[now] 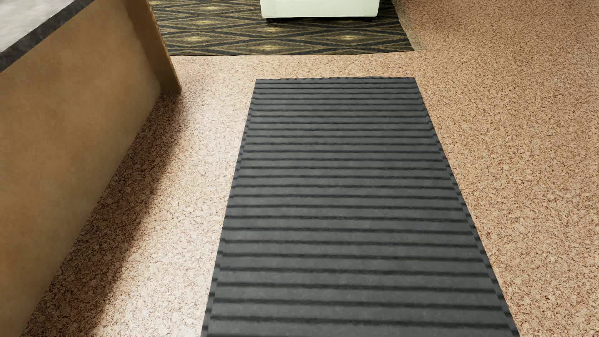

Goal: Go to armchair

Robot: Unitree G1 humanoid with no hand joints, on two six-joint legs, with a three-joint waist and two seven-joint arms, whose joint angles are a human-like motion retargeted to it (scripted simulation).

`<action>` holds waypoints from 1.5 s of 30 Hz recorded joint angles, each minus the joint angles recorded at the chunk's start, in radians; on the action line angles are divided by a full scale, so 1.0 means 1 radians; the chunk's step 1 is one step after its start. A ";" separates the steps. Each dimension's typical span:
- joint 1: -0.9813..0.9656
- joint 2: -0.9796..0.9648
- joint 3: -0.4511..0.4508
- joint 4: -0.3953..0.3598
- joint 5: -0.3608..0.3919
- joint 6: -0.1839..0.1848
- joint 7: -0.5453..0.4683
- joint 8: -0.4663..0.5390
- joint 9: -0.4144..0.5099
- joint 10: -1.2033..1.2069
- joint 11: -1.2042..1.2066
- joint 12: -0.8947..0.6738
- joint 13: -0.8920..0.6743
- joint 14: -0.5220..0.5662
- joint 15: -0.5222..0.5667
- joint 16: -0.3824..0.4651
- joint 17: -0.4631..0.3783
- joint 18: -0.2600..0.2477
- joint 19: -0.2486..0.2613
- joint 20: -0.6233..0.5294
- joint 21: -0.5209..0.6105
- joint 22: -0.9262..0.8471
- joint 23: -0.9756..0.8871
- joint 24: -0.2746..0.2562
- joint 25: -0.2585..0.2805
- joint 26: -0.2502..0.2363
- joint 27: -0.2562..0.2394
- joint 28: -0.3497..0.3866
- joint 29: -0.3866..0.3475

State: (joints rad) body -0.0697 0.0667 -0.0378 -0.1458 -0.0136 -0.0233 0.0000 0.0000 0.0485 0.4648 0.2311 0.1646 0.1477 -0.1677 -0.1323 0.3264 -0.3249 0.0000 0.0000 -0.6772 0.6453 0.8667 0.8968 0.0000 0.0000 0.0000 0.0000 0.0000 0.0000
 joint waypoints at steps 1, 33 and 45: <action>-0.025 -0.027 0.026 -0.010 -0.004 -0.001 0.000 0.000 -0.004 0.014 0.023 -0.008 0.006 0.016 -0.024 -0.003 -0.003 0.000 0.000 -0.005 -0.067 0.002 0.013 0.000 0.000 0.000 0.000 0.000 0.000; -0.397 0.234 0.210 0.069 -0.001 -0.056 0.000 0.000 0.066 -0.009 0.279 0.154 -0.038 -0.130 -0.358 0.051 -0.041 0.000 0.000 -0.073 -0.219 0.043 -0.169 0.000 0.000 0.000 0.000 0.000 0.000; 0.252 -0.358 -0.155 0.010 -0.122 -0.021 0.000 0.000 0.075 -0.016 0.668 -0.055 0.196 -0.118 -0.117 0.085 -0.015 0.000 0.000 -0.065 -0.157 -0.067 0.035 0.000 0.000 0.000 0.000 0.000 0.000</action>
State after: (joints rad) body 0.1820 -0.2913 -0.1927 -0.1362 -0.1358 -0.0442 0.0000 0.0000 0.1233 0.4487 0.8993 0.1096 0.3435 -0.2861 -0.2495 0.4112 -0.3395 0.0000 0.0000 -0.7417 0.4881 0.7994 0.9314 0.0000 0.0000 0.0000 0.0000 0.0000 0.0000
